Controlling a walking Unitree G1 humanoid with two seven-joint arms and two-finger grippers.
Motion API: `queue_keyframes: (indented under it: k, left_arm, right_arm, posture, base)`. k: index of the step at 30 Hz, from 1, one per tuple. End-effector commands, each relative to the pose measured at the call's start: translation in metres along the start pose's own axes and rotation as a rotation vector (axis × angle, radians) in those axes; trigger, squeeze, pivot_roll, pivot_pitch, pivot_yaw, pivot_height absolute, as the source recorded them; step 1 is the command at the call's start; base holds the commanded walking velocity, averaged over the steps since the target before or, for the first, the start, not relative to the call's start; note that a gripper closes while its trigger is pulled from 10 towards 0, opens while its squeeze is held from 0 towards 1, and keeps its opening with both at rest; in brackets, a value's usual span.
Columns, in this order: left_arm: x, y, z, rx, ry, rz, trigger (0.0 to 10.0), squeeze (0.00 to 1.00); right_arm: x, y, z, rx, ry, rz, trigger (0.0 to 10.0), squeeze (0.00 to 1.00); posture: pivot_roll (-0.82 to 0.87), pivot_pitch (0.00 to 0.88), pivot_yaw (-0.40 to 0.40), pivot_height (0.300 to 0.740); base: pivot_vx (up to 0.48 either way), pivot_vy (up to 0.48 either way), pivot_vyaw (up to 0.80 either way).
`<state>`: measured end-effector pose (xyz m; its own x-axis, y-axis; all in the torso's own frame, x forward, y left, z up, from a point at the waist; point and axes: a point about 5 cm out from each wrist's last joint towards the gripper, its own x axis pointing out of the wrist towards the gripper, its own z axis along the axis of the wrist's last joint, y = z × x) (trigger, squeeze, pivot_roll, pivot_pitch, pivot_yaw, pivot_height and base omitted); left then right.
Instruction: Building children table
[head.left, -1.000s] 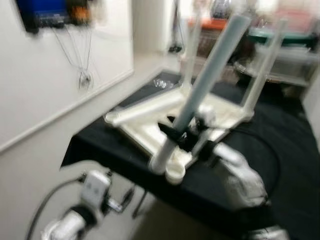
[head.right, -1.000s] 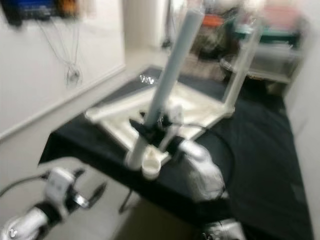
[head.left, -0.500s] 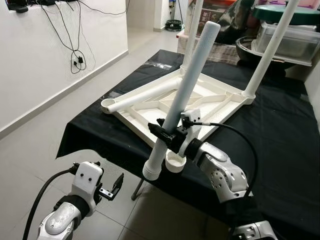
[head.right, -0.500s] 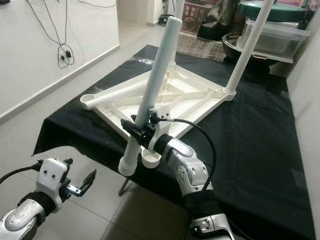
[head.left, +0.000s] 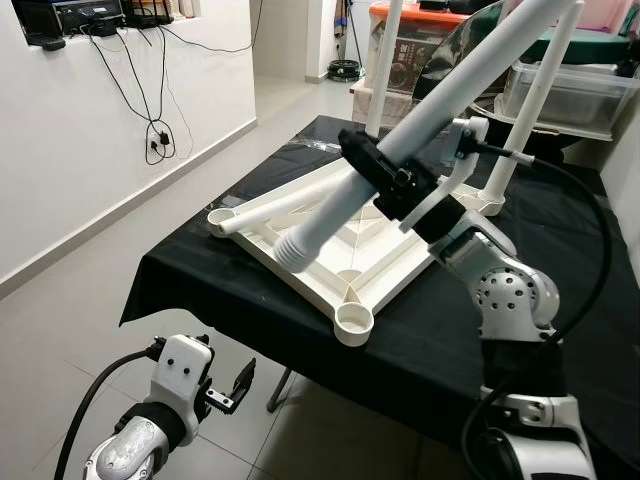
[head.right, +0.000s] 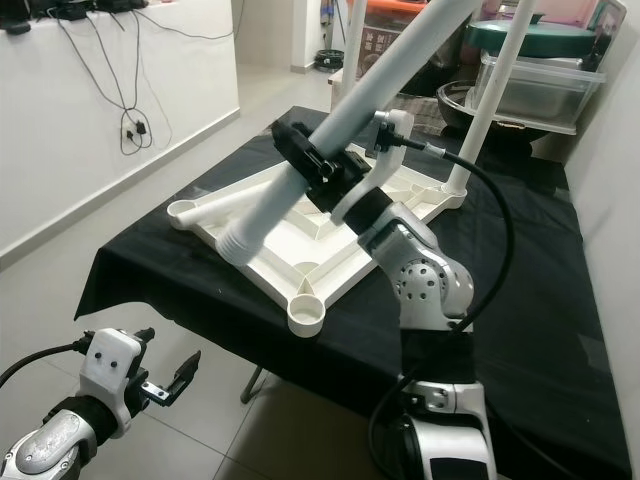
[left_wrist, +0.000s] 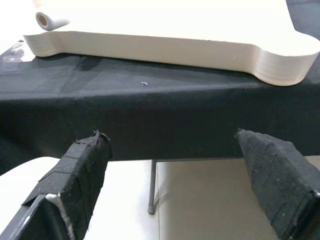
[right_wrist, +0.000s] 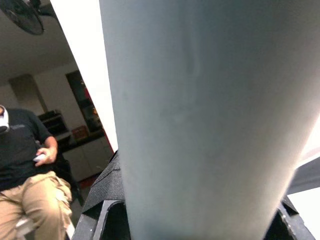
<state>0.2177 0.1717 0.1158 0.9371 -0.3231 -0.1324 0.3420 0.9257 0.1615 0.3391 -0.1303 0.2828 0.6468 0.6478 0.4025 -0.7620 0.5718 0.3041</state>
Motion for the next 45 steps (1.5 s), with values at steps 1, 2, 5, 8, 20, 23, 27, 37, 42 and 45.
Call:
queue_keyframes:
  k: [1,2,5,8,20,23,27,37,42,45]
  left_arm:
    - [0.000,-0.002,-0.001,-0.014,-0.003,-0.008,10.0,0.00]
    - [0.000,-0.002,-0.001,-0.014,-0.003,-0.008,10.0,0.00]
    - [-0.001,0.000,-0.001,-0.016,-0.002,-0.003,10.0,0.00]
    - [-0.002,0.000,-0.001,-0.017,-0.003,-0.002,10.0,0.00]
    - [-0.005,0.001,0.000,-0.022,-0.007,-0.005,10.0,0.00]
    - [-0.005,0.001,0.000,-0.022,-0.007,-0.005,10.0,0.00]
    - [-0.006,-0.002,0.002,-0.029,-0.015,-0.017,10.0,0.00]
    - [-0.008,-0.001,0.002,-0.044,-0.026,-0.012,10.0,0.00]
    - [-0.007,-0.004,0.002,-0.049,-0.031,-0.018,10.0,0.00]
    - [-0.007,-0.004,0.002,-0.048,-0.032,-0.020,10.0,0.00]
  right_arm:
    - [-0.004,-0.004,0.001,-0.112,0.037,0.019,10.0,0.00]
    - [-0.004,-0.004,0.001,-0.112,0.037,0.019,10.0,0.00]
    - [-0.018,-0.008,-0.010,-0.316,0.186,0.065,10.0,0.00]
    - [-0.025,-0.009,-0.016,-0.349,0.247,0.083,10.0,0.00]
    - [-0.044,-0.006,-0.049,-0.310,0.425,0.166,10.0,0.00]
    - [-0.044,-0.006,-0.049,-0.310,0.425,0.166,10.0,0.00]
    - [-0.028,-0.006,-0.062,-0.343,0.426,0.190,10.0,0.00]
    - [-0.016,-0.011,-0.046,-0.376,0.388,0.174,10.0,0.00]
    - [-0.017,-0.017,-0.041,-0.389,0.382,0.154,10.0,0.00]
    - [-0.022,-0.025,-0.037,-0.392,0.398,0.136,10.0,0.00]
  posture:
    - [0.02,0.000,-0.061,0.740]
    - [0.02,0.000,-0.061,0.740]
    - [0.02,0.000,-0.061,0.740]
    - [0.01,0.000,-0.063,0.740]
    - [0.03,0.000,-0.065,0.740]
    - [0.03,0.000,-0.065,0.740]
    - [0.04,0.000,-0.068,0.740]
    - [0.04,0.000,-0.077,0.740]
    - [0.04,0.000,-0.078,0.740]
    - [0.04,0.000,-0.078,0.740]
  base:
    - [0.000,0.000,0.00]
    - [0.000,0.000,0.00]
    - [0.000,0.000,0.00]
    - [0.000,0.000,0.00]
    - [0.000,0.000,0.00]
    - [0.000,0.000,0.00]
    - [0.000,0.000,0.00]
    - [0.000,0.000,0.00]
    - [0.000,0.000,0.00]
    - [0.000,0.000,0.00]
